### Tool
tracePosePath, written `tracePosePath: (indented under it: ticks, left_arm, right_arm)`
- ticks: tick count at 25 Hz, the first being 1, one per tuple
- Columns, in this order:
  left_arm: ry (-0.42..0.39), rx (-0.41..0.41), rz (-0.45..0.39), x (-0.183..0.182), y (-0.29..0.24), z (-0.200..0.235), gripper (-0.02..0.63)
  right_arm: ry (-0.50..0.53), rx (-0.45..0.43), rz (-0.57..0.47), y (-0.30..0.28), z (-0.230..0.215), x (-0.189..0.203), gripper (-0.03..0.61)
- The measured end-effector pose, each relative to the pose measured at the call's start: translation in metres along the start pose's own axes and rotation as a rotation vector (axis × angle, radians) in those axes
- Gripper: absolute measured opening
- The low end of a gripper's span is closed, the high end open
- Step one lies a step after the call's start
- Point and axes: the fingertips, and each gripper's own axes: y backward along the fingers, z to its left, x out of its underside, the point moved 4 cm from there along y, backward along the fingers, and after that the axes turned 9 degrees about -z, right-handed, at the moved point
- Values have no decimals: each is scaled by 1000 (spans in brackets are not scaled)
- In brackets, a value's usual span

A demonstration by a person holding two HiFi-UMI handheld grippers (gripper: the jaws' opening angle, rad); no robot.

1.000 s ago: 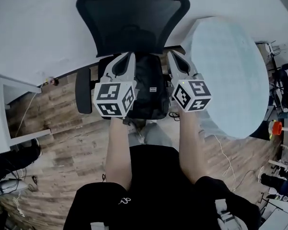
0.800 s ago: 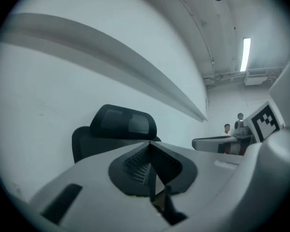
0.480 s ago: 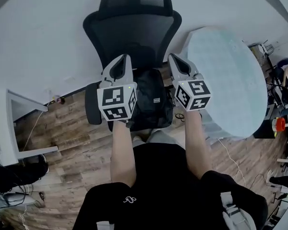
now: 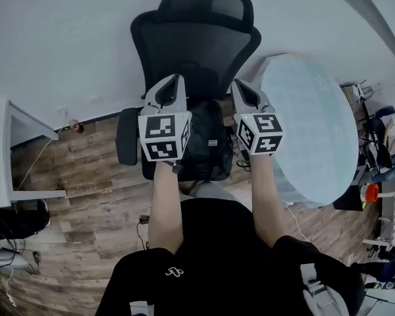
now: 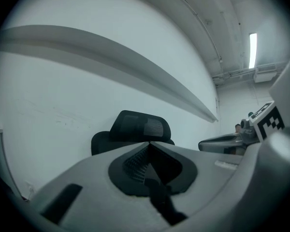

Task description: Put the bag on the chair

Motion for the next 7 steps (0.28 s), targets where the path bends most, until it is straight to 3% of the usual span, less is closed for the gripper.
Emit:
tracePosePath:
  ticks: [7]
  left_arm:
    - [-4, -64, 14, 3, 11, 15, 3]
  right_arm:
    - [9, -34, -2, -4, 8, -3, 12]
